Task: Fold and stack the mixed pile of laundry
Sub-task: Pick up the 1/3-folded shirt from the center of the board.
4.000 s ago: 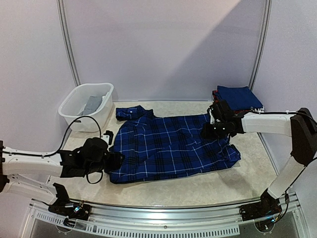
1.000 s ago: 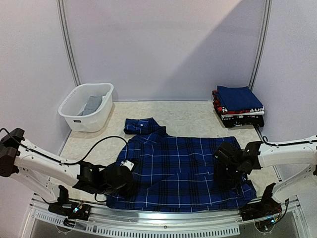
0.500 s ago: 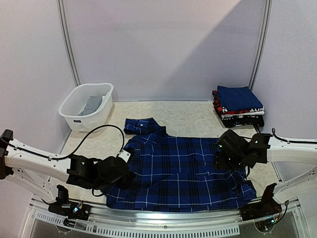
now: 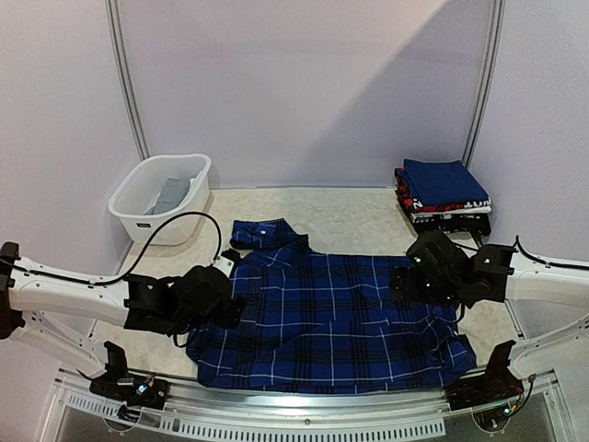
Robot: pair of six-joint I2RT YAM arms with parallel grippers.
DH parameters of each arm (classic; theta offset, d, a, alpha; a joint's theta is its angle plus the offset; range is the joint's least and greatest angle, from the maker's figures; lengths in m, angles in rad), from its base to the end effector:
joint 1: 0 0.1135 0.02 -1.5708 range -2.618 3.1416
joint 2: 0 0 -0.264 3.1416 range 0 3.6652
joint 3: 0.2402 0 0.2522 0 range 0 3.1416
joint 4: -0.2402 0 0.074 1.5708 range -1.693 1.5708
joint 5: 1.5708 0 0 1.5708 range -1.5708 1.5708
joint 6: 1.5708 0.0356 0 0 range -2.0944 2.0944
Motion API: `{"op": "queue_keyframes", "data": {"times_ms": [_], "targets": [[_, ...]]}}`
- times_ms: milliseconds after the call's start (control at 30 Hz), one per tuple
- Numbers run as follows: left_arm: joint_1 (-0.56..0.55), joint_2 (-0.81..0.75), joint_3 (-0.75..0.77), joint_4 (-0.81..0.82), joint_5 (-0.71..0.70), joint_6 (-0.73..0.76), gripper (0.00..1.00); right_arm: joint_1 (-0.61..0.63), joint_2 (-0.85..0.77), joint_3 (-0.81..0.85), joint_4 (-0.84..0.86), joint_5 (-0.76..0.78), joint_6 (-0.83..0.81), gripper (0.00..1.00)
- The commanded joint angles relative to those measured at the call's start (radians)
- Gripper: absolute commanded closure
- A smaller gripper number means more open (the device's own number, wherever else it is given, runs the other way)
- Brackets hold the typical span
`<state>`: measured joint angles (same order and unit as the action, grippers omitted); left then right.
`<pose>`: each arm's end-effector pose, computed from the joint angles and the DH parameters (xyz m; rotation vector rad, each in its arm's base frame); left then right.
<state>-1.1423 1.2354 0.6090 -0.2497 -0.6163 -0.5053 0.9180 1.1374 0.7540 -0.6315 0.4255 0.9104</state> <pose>0.1154 -0.2031 0.1886 0.4555 2.2041 -0.1104 0.1422 0.1618 0.2267 0.1426 2.4655 0.2321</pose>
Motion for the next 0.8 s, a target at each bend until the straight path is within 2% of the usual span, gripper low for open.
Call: {"op": "queue_keyframes", "data": {"times_ms": [0,200,467,700,767], "targets": [[0.083,0.026,0.027,0.124,0.018,0.072,0.24,0.003,0.019,0.045,0.056,0.064,-0.013,0.04],[0.206,0.101,0.085,0.17,0.174,0.105,0.3,-0.051,0.085,0.1,0.097,0.044,-0.067,0.03],[0.39,0.269,0.222,0.205,0.423,0.16,0.35,-0.212,0.137,0.126,0.175,-0.062,-0.149,0.03],[0.518,0.465,0.377,0.104,0.604,0.217,0.39,-0.346,0.175,0.125,0.203,-0.151,-0.199,0.03],[0.547,0.51,0.394,0.099,0.609,0.226,0.4,-0.373,0.175,0.118,0.21,-0.164,-0.207,0.03]]}}
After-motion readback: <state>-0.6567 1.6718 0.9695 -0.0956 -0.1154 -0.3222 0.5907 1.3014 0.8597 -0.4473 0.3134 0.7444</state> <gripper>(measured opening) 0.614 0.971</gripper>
